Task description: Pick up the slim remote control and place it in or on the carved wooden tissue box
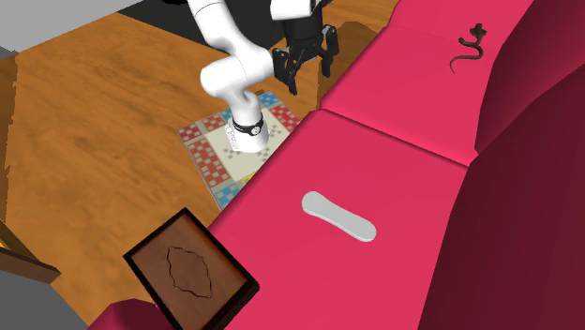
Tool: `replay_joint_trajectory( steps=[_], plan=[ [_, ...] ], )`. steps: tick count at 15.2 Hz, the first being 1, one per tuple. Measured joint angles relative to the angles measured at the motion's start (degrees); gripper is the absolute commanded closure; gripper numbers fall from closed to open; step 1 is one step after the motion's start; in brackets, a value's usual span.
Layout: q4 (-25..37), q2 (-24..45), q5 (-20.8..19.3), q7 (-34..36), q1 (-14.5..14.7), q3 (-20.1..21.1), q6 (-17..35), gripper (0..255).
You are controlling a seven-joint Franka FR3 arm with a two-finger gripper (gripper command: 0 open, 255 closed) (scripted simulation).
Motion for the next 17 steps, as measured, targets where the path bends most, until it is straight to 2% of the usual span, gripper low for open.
replay_joint_trajectory(
  steps=[2,6,17],
  plan=[
    [-0.4,0.6,-0.2,-0.5,0.1,-0.1,0.8,0],
    [-2.1,5.5,-1.2,-3.9,0.5,-0.8,5.9,0],
    [-1.9,26.1,-4.4,-13.6,1.6,-2.4,22.3,0]
  ],
)
